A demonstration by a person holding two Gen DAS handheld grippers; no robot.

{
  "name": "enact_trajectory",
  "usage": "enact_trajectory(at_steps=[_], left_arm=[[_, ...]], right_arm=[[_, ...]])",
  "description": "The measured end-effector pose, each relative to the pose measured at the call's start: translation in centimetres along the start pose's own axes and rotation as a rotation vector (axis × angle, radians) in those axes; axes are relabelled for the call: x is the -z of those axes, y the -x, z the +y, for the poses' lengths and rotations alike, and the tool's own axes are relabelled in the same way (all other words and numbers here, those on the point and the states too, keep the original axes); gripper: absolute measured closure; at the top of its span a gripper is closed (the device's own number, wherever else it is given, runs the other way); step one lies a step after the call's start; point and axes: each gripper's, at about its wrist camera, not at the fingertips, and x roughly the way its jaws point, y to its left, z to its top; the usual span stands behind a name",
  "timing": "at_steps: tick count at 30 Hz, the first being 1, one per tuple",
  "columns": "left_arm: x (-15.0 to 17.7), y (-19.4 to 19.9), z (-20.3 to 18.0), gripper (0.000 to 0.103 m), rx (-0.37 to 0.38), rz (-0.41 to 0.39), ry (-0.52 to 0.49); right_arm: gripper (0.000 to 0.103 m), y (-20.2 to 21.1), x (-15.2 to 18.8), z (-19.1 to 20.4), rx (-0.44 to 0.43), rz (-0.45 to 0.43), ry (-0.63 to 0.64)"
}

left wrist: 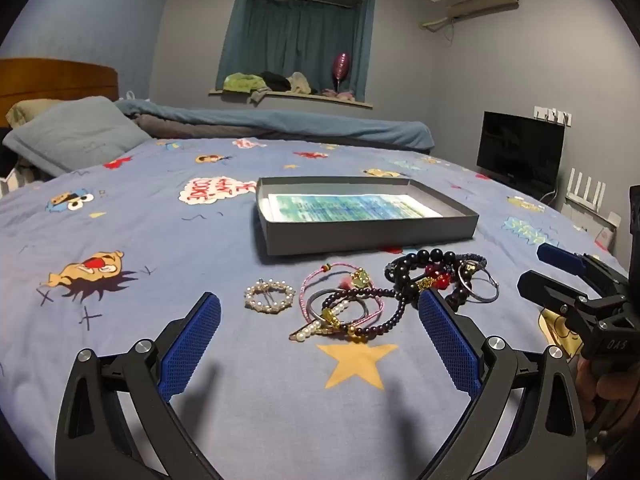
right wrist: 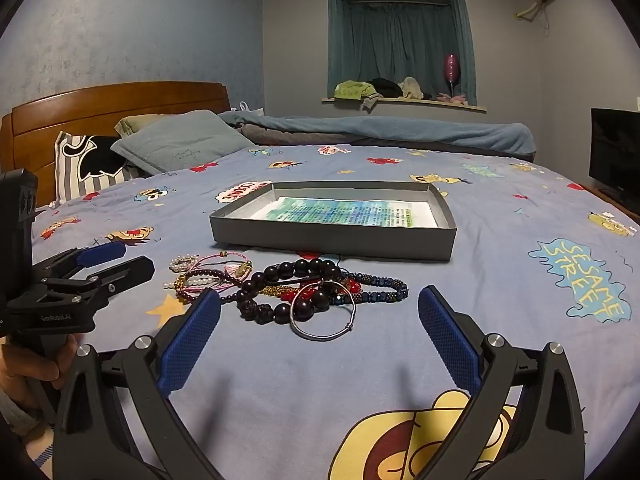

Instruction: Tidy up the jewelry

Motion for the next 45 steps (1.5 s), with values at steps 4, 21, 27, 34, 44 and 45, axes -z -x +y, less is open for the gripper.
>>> enact_trajectory(at_steps=[4, 21, 27, 34, 44, 45], left_arm=[[0.0, 0.0, 0.0, 0.005, -0.003, 0.006, -0.006], [0.5, -0.2, -0.2, 0.005, -0.003, 0.006, -0.005], [0.5, -0.1, -0.5, 0.005, -0.001, 0.007, -0.004], [0.2, 0.0, -0.6, 0.005, 0.005, 0.011, -0.003], [0.3, -0.6, -0.9, 0.006, 0.052, 0.045, -0.021], [0.3, -0.7, -0.8, 0.007, 0.055, 0.05, -0.019]], right_arm=[[0.005, 0.1, 0.0, 0.0, -0.004, -0.001, -0.004], [0.005, -0.6, 0.2, -0.2, -0.043, 0.022, -0.004], [0.005, -0.8, 0.3, -0.2, -0.061, 0.036, -0.002], [0.005, -0.8, 0.3, -0.2, -0.064, 0.038, -0.003], [0.005, -0.8, 0.4, -0.2, -0.064, 0.042, -0.004], [0.005, -0.9, 0.3, -0.2, -0.064, 0.045, -0.005]])
